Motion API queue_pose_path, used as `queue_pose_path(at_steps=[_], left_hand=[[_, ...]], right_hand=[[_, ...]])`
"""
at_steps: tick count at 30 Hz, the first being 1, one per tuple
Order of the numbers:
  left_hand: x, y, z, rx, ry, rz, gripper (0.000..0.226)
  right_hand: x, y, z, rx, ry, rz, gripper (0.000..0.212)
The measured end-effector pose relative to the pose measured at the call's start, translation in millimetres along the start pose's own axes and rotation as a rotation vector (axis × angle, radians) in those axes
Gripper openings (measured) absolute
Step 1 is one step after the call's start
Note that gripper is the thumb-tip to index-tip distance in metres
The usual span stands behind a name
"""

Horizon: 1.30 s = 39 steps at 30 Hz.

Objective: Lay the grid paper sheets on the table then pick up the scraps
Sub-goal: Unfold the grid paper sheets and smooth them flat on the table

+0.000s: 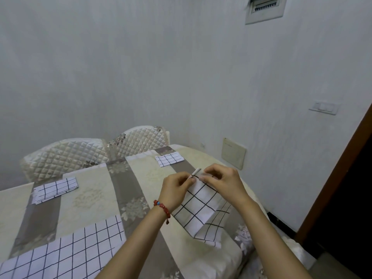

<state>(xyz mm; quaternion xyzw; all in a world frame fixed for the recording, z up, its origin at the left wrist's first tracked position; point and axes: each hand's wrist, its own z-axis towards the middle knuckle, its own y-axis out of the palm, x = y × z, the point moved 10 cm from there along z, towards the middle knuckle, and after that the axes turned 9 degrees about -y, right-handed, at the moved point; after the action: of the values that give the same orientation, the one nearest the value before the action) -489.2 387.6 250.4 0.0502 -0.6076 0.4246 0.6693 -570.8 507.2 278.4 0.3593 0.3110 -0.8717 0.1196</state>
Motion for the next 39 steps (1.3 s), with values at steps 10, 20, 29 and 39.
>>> queue_pose_path(at_steps=[10,20,29,39], left_hand=[[-36.8,-75.7,29.0,0.268,-0.139,-0.24,0.036],[-53.0,-74.7,18.9,0.281,-0.192,-0.294,0.027],[-48.0,-71.4,1.2,0.344,-0.232,-0.039,0.048],[19.0,-5.0,14.3,-0.074,0.027,0.047,0.018]], right_hand=[[70.4,-26.4,-30.4,-0.063,0.279,0.035,0.032],[63.1,-53.2,-24.6,0.434,0.319,0.132,0.031],[29.6,-35.9,1.0,0.232,0.13,-0.059,0.032],[-5.4,2.1,12.2,-0.105,-0.009,-0.219,0.05]])
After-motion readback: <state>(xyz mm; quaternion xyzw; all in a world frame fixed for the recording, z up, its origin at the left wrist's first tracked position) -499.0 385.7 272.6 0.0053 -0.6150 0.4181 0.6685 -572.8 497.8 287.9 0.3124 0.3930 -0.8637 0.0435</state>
